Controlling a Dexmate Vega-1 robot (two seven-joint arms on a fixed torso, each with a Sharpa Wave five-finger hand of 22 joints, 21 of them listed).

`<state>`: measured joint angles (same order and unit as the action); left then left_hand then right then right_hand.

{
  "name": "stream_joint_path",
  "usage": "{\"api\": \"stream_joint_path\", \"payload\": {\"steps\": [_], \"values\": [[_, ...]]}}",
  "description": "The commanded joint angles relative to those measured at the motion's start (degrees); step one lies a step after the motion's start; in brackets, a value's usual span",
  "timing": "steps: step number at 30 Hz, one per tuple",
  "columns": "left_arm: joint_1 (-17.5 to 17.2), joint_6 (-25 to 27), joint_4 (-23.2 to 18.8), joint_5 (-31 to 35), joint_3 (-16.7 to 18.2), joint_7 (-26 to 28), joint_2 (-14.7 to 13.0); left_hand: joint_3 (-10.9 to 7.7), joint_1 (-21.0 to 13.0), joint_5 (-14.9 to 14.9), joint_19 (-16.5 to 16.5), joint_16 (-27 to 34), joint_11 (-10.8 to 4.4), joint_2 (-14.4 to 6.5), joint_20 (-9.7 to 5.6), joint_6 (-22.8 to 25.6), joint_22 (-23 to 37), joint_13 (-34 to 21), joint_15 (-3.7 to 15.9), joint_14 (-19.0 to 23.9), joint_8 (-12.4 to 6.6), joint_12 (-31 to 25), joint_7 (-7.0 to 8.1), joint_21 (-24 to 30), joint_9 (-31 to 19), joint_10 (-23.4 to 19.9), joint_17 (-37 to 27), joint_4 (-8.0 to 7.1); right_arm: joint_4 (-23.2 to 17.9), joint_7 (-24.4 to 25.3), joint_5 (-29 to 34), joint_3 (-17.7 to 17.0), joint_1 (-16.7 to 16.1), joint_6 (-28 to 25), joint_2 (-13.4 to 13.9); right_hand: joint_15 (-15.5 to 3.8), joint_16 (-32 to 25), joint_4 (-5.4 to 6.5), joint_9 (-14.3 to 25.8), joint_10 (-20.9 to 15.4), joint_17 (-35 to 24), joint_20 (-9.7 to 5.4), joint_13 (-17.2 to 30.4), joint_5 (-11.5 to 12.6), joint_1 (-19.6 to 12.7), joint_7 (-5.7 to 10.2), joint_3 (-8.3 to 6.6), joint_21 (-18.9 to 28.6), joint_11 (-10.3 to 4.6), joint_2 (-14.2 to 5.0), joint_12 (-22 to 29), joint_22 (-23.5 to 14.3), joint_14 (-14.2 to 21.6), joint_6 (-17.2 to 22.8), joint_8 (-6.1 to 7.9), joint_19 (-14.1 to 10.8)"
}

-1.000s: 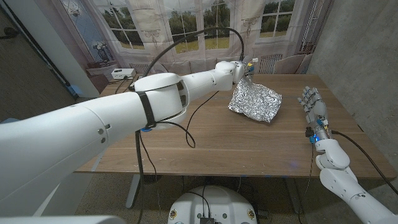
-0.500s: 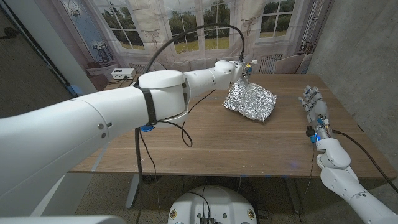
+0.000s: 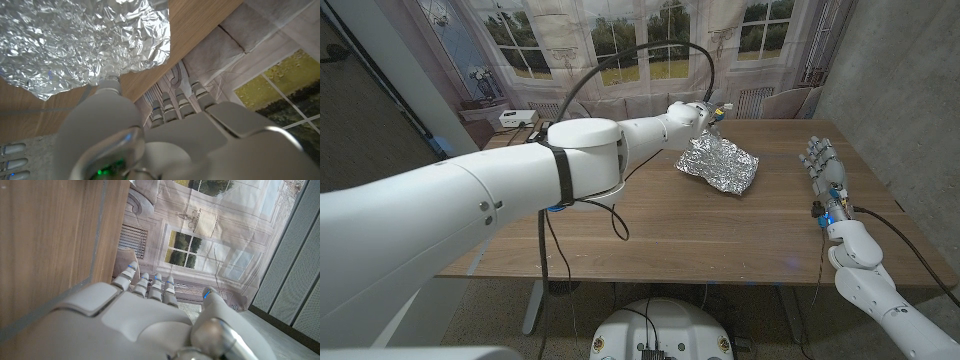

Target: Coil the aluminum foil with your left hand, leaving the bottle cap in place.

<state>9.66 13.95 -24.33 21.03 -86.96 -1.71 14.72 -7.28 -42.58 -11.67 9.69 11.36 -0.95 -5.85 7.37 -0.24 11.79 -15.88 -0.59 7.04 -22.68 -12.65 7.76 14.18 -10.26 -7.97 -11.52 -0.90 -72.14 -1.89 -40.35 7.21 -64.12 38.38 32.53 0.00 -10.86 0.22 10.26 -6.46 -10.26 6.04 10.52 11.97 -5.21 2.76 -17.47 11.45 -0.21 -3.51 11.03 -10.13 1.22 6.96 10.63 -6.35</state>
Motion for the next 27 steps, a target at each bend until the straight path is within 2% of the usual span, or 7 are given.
{"api": "stream_joint_path", "payload": {"steps": [1, 3, 7, 13, 21, 23, 27], "values": [[-7.6, 7.4, -20.9, -1.8, 10.1, 10.4, -11.1, 0.15, 4.2, -0.2, 2.3, 1.3, 0.67, -2.7, 0.11, 7.7, 0.3, 0.7, 0.89, 4.2, 0.01, -2.4, 2.34, 1.2, 0.0, -5.8, 0.2, -2.65, -0.7, 1.0, 0.6, 0.2, -0.1, -0.2, 0.1, 0.0, -0.1, -0.43, 0.1, -0.6, -0.1, 0.02, 0.3, -0.1, -0.2, 0.16, 0.01, 0.2, 0.09, 0.18, 0.1, -0.2, 0.6, 0.4, 0.19, -0.3], [-8.9, 5.2, -24.1, -1.7, 11.6, 10.8, -13.6, -0.16, 5.6, 0.0, 2.2, 0.9, 1.39, -3.9, 0.32, 6.5, 0.3, 1.0, 0.88, 4.0, 1.43, -2.0, 2.48, 1.2, 0.1, -5.0, 0.2, -3.68, -1.0, 1.1, 0.6, 0.2, -0.3, -0.3, 0.1, -0.02, -0.1, -0.43, 0.1, -0.6, -0.1, 0.02, 0.3, -0.1, -0.2, 0.2, 0.01, 0.2, 0.05, 0.17, 0.1, -0.2, 0.6, 0.4, 0.19, -0.3], [-11.8, -2.0, -26.8, -1.6, 14.6, 14.1, -16.6, -1.36, 11.7, 0.2, -7.6, -1.4, 0.98, -4.5, -2.3, 3.2, -0.4, 2.9, 0.69, -5.4, 7.59, 0.7, 1.44, -2.7, 0.1, 1.7, 1.1, -7.02, -1.2, 1.2, 0.7, 0.3, -0.3, -0.2, -0.1, -0.05, -0.1, -0.46, 0.1, -0.7, -0.1, 0.02, 0.3, -0.1, -0.2, 0.17, -0.01, 0.2, 0.12, 0.13, 0.1, -0.2, 0.6, 0.4, 0.21, -0.3], [-12.8, -9.2, -29.0, -1.8, 17.0, 8.8, -19.5, -1.87, 17.1, -0.1, -14.2, -1.8, -1.32, -3.8, -2.82, -1.6, -0.8, 4.7, 1.61, -15.3, 12.3, 2.7, 2.88, -3.5, 0.2, 12.2, 1.4, -8.26, -2.0, 2.0, 1.2, 0.4, -0.8, -0.2, -0.2, -0.09, -0.2, -0.48, 0.1, -0.8, -0.1, -0.05, 0.3, -0.1, -0.2, 0.18, -0.02, 0.2, 0.15, 0.09, 0.2, -0.2, 0.7, 0.4, 0.2, -0.3], [-13.9, -12.7, -29.7, 0.0, 18.3, 5.6, -20.5, 1.0, 23.1, -0.1, -20.1, -1.4, -2.19, -0.7, -3.88, -7.7, -0.9, 5.3, 1.74, -21.1, 13.14, 2.1, 3.64, -3.3, 0.2, 17.7, 1.5, -8.22, -3.0, 2.8, 1.6, 0.4, -1.6, -0.1, -0.4, -0.09, -0.2, -0.47, 0.1, -0.9, -0.1, -0.09, 0.3, -0.1, -0.2, 0.23, -0.02, 0.2, 0.14, 0.05, 0.2, -0.2, 0.7, 0.5, 0.22, -0.3], [-15.0, -11.0, -33.5, 2.5, 18.1, 7.0, -22.2, 1.41, 23.4, -0.1, -19.1, -1.1, -2.28, 0.0, -3.41, -8.4, -0.9, 5.3, 0.66, -20.4, 12.94, 1.9, 3.9, -2.7, 0.2, 17.9, 1.5, -7.69, -3.5, 3.3, 1.9, 0.4, -2.0, -0.1, -0.4, -0.11, -0.2, -0.47, 0.1, -0.9, -0.1, -0.03, 0.3, -0.1, -0.2, 0.19, -0.02, 0.2, 0.17, 0.04, 0.2, -0.2, 0.7, 0.5, 0.22, -0.3], [-16.8, -5.6, -40.2, 8.5, 17.1, 7.9, -24.7, 1.44, 20.9, 0.3, -12.1, 0.9, 0.72, 1.8, 4.41, -4.2, -0.9, 4.2, -2.62, -10.5, 11.29, -0.9, 4.79, -0.6, -0.3, 12.0, 1.1, -3.3, -4.3, 4.0, 2.1, 0.2, -2.7, -0.1, -0.4, -0.07, -0.2, -0.47, 0.1, -0.9, -0.1, -0.04, 0.3, -0.1, -0.2, 0.2, -0.01, 0.2, 0.18, 0.03, 0.2, -0.2, 0.7, 0.5, 0.22, -0.3]]}}
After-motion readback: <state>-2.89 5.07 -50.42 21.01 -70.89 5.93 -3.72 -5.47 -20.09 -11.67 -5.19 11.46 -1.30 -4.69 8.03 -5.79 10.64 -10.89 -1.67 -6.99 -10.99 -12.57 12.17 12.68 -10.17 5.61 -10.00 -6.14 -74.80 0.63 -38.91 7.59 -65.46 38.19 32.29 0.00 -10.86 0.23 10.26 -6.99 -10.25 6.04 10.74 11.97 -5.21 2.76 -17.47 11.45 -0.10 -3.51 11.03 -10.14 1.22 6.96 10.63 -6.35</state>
